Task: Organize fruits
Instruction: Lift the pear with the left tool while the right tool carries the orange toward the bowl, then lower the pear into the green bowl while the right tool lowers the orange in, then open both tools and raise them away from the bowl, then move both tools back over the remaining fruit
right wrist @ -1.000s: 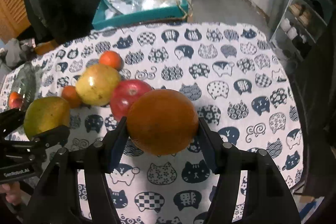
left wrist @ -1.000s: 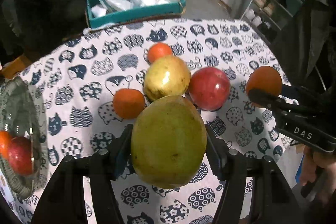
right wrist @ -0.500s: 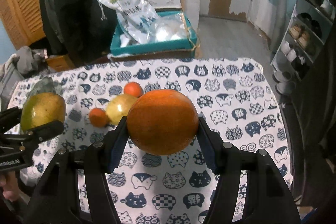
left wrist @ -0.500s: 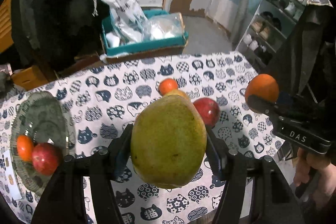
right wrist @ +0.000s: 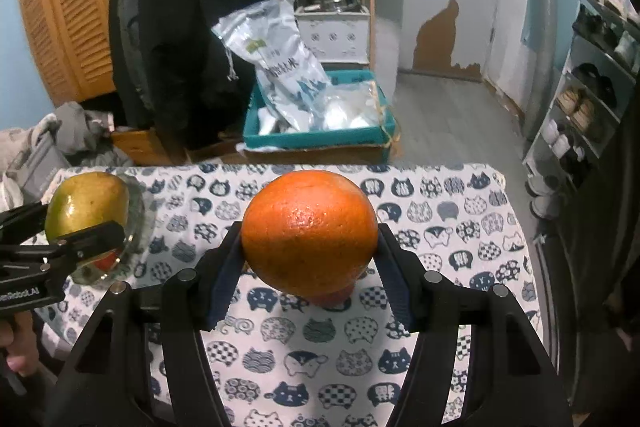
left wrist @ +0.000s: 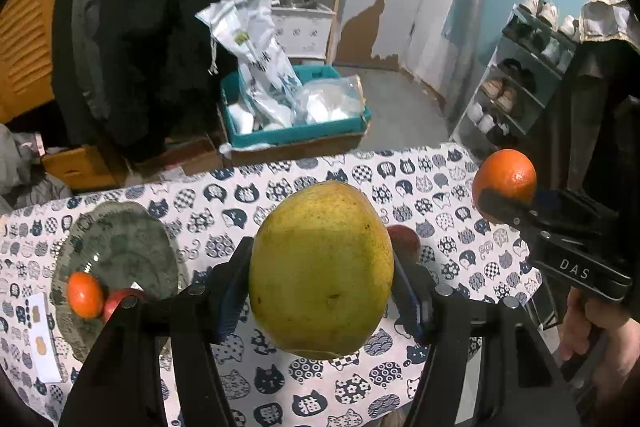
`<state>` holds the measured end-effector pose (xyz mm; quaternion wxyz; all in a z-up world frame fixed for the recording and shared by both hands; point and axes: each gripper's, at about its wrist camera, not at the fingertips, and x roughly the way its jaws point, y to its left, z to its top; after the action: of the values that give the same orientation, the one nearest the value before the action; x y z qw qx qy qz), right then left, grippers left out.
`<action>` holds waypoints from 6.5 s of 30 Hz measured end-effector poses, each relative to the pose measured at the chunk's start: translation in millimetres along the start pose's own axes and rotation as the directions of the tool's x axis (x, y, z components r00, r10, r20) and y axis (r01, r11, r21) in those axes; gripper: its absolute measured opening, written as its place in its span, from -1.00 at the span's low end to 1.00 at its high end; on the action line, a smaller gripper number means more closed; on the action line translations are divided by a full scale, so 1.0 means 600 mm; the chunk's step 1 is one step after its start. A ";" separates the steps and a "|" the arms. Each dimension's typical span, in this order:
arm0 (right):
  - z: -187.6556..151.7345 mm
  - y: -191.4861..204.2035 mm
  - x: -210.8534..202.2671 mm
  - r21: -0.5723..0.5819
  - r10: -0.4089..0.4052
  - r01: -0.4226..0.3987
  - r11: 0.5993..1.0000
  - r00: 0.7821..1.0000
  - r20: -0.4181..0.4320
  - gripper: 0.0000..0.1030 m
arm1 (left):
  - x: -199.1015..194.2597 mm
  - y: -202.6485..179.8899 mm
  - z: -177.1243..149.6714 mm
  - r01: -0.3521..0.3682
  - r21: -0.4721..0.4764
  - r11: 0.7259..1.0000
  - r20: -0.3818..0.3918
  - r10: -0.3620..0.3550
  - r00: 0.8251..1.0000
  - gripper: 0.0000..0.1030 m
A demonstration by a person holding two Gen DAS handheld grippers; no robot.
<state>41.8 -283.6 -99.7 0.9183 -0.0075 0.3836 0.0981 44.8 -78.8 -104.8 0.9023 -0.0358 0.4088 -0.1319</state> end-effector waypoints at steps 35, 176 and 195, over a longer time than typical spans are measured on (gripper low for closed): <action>0.082 0.220 0.014 -0.144 0.186 -0.181 0.973 0.982 0.025 0.23 | -0.114 0.187 -0.010 -0.141 -0.170 0.975 0.095 0.159 0.983 0.27; 0.106 0.430 0.110 -0.293 0.173 -0.184 0.938 0.983 -0.061 0.33 | -0.136 0.377 -0.072 -0.355 -0.382 0.854 -0.007 0.381 0.924 0.69; 0.109 0.336 -0.028 -0.280 0.133 -0.096 0.955 0.984 0.115 0.66 | -0.199 0.270 -0.033 -0.351 -0.276 0.895 0.122 0.395 0.911 0.87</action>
<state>38.5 -83.0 -29.3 0.9245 -0.1056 0.3044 0.2035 -11.3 109.9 -58.8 0.9314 -0.0805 0.3407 0.0999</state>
